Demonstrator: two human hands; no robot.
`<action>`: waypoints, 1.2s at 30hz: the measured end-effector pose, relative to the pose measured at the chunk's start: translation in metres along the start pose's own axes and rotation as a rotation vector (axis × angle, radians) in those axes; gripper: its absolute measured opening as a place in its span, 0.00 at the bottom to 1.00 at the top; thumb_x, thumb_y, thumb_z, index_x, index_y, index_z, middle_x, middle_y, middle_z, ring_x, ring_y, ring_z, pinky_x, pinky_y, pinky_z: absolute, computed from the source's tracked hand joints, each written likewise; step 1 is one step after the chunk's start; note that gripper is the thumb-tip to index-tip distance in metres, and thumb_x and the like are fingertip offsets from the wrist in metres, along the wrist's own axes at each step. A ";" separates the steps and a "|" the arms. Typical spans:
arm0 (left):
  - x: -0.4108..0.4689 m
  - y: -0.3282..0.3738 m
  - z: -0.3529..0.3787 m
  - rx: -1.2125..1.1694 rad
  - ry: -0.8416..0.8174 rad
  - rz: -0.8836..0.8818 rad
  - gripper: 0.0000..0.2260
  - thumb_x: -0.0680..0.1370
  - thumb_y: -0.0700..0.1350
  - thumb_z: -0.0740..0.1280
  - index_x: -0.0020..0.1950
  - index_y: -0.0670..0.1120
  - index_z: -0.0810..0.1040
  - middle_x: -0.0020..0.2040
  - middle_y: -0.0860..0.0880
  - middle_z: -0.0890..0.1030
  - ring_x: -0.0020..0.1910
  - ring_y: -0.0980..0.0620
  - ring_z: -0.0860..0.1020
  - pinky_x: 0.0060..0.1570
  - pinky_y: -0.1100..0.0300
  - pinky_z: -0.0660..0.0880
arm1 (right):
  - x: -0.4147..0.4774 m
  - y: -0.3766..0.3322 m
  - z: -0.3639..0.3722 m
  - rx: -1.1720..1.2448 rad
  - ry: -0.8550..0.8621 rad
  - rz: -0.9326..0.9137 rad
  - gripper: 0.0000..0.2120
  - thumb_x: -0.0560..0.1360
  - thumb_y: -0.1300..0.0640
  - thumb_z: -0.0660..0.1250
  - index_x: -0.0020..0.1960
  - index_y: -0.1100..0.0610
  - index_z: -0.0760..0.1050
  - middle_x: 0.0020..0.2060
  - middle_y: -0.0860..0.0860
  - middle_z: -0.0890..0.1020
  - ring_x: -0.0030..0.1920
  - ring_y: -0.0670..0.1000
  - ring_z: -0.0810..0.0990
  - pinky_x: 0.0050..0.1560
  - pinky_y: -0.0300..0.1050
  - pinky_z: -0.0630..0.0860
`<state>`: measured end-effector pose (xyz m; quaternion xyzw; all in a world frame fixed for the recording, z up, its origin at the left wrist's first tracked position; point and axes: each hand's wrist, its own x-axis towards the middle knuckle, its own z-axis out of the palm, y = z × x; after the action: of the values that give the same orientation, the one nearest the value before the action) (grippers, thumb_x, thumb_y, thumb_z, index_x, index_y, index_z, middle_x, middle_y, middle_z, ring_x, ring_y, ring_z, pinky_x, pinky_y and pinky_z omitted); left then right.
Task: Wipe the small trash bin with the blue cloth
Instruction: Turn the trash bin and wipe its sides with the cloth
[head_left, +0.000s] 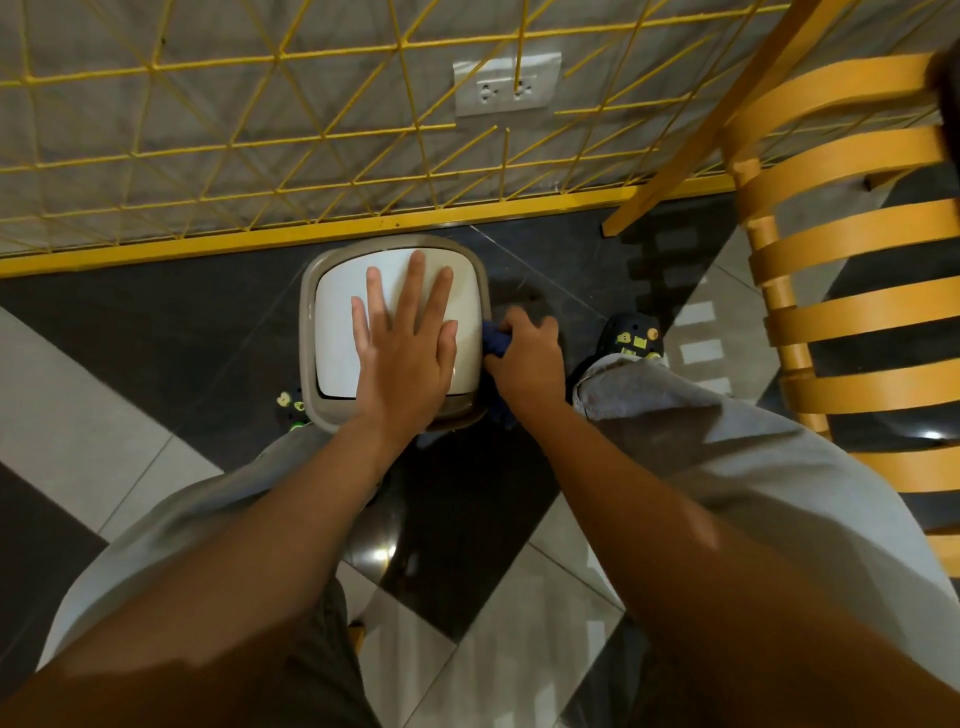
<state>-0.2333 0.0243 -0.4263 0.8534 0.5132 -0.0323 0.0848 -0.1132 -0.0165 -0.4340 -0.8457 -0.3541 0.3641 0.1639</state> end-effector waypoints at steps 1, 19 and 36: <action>0.000 0.000 0.001 -0.005 0.004 -0.001 0.23 0.80 0.53 0.43 0.75 0.52 0.50 0.77 0.46 0.53 0.75 0.36 0.51 0.71 0.40 0.53 | -0.008 0.005 0.003 0.005 -0.007 0.010 0.14 0.73 0.60 0.67 0.57 0.58 0.69 0.59 0.60 0.67 0.54 0.60 0.74 0.55 0.52 0.75; 0.001 0.000 -0.007 0.016 -0.058 0.023 0.23 0.80 0.52 0.43 0.75 0.51 0.50 0.77 0.46 0.51 0.75 0.36 0.50 0.71 0.40 0.52 | 0.023 -0.002 -0.002 -0.030 0.019 -0.122 0.10 0.73 0.60 0.65 0.54 0.59 0.74 0.58 0.59 0.71 0.52 0.59 0.75 0.51 0.49 0.73; 0.002 -0.003 -0.020 -0.394 -0.082 -0.033 0.24 0.81 0.50 0.51 0.75 0.51 0.48 0.78 0.50 0.49 0.76 0.41 0.41 0.73 0.45 0.41 | 0.032 0.001 -0.053 0.953 0.124 0.181 0.19 0.75 0.57 0.66 0.64 0.56 0.67 0.55 0.54 0.77 0.51 0.52 0.80 0.49 0.45 0.80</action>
<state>-0.2358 0.0315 -0.4072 0.8099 0.5196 0.0327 0.2702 -0.0584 0.0049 -0.4142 -0.7242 -0.0625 0.4473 0.5211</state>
